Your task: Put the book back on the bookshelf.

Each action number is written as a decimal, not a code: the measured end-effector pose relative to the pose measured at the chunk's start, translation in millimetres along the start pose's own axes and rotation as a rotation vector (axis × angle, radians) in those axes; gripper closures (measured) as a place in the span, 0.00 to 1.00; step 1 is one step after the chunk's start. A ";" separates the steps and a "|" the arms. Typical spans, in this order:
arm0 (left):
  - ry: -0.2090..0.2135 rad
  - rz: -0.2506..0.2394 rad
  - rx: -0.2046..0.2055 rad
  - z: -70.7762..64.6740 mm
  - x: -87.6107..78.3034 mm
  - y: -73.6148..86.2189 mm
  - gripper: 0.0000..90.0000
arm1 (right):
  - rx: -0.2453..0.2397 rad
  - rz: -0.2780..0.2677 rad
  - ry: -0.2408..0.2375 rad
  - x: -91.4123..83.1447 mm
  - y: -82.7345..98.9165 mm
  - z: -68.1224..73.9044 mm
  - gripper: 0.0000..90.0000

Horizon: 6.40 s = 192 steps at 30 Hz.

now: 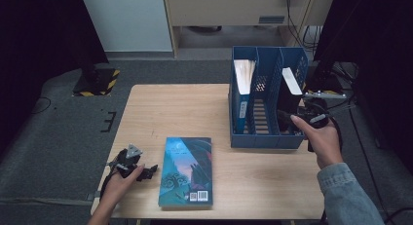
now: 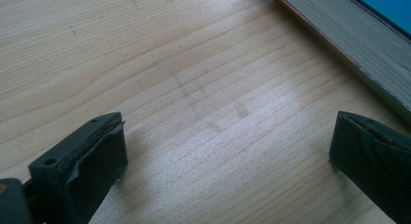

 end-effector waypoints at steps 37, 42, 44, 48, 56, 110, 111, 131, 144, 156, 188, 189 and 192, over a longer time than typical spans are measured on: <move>0.025 -0.011 0.027 0.2 4.3 -4.1 0.00 | -0.313 0.131 -0.277 23.0 83.2 155.9 0.22; 0.025 -0.011 0.026 0.2 4.3 -4.1 0.00 | -0.336 0.147 -0.293 30.3 97.1 168.3 0.21; 0.025 -0.011 0.026 0.2 4.3 -4.1 0.00 | -0.344 0.154 -0.295 35.1 103.6 174.6 0.20; 0.025 -0.011 0.026 0.2 4.3 -4.1 0.00 | -0.373 0.170 -0.296 46.0 116.8 186.7 0.18; 0.022 -0.012 0.023 -0.3 2.7 -2.7 0.00 | -0.382 0.238 -0.295 71.4 150.3 197.0 0.16; 0.252 -0.072 0.047 -82.8 -21.3 -21.2 0.16 | -0.349 0.346 -0.487 92.1 198.7 243.9 0.10; 0.249 -0.073 0.045 -81.2 -21.5 -20.8 0.16 | -0.361 0.345 -0.493 91.8 199.0 246.1 0.10; 0.281 -0.078 0.003 -78.3 -16.8 -19.8 0.13 | -0.309 0.353 -0.582 98.1 203.7 246.2 0.06; 0.298 -0.081 0.019 -80.8 -11.5 -24.8 0.12 | -0.280 0.346 -0.608 98.9 205.5 243.5 0.04; 0.297 -0.054 -0.020 -77.8 -13.2 -23.3 0.13 | -0.214 0.288 -0.616 93.5 184.8 240.7 0.28; 0.257 0.013 0.084 -73.4 -18.7 -24.6 0.07 | -0.230 0.316 -0.603 113.5 178.8 254.9 0.31; 0.252 0.013 0.089 -72.5 -19.6 -24.3 0.07 | -0.232 0.313 -0.602 113.6 178.8 254.7 0.31; 0.251 0.013 0.097 -70.1 -21.3 -22.9 0.07 | -0.233 0.314 -0.598 113.2 178.9 254.5 0.31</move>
Point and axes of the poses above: each handheld gripper's, and its own axes: x roughly forward along the jaws, y roughly out of its underside, z roughly to its left, the point moved 8 cm from there along x, roughly forward along the jaws
